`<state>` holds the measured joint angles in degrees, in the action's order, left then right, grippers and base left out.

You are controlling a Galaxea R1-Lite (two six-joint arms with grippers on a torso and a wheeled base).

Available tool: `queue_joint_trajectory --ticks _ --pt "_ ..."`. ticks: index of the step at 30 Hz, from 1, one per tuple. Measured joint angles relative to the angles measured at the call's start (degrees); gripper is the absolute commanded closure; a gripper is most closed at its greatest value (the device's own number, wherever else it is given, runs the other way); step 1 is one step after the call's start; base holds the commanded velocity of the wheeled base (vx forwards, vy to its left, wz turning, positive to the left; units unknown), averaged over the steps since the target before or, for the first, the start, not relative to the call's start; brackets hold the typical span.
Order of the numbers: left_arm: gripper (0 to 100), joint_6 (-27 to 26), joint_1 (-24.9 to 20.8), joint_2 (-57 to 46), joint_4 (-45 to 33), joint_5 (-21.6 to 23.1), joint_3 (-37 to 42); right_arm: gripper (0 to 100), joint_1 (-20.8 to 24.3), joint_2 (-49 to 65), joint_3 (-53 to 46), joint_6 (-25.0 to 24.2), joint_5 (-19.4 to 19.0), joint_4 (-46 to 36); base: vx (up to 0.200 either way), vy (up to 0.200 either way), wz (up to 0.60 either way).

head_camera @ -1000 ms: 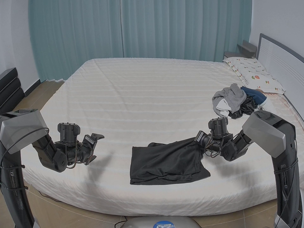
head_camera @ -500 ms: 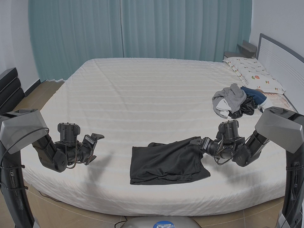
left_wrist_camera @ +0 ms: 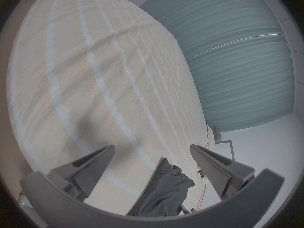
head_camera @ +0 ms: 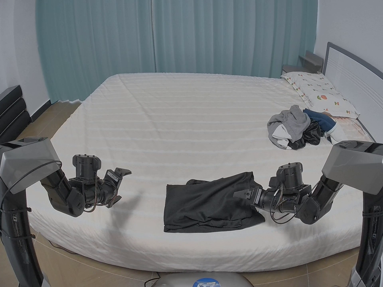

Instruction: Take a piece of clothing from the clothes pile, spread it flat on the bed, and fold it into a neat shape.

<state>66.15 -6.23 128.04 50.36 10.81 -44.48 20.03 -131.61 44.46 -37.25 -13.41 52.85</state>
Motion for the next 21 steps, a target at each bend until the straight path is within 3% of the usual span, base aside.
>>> queue_joint_trajectory --ticks 3,4,10,21 --pt "0 0.0 0.0 0.0 0.0 0.0 0.0 0 1.0 -1.2 0.9 0.1 0.1 -0.1 0.0 0.0 0.0" --pt "0 -0.1 0.0 0.0 0.0 0.0 0.0 100 1.1 -1.4 1.1 0.1 0.1 0.0 0.0 0.0 0.0" --pt "0 0.0 0.0 0.0 0.0 0.0 -0.1 100 1.4 -2.3 1.3 0.5 0.3 -0.8 0.0 0.0 0.0" --pt "0 0.1 0.0 0.0 0.0 0.0 -0.1 100 0.8 -1.4 -2.8 5.8 0.9 -0.2 0.0 0.0 0.0"
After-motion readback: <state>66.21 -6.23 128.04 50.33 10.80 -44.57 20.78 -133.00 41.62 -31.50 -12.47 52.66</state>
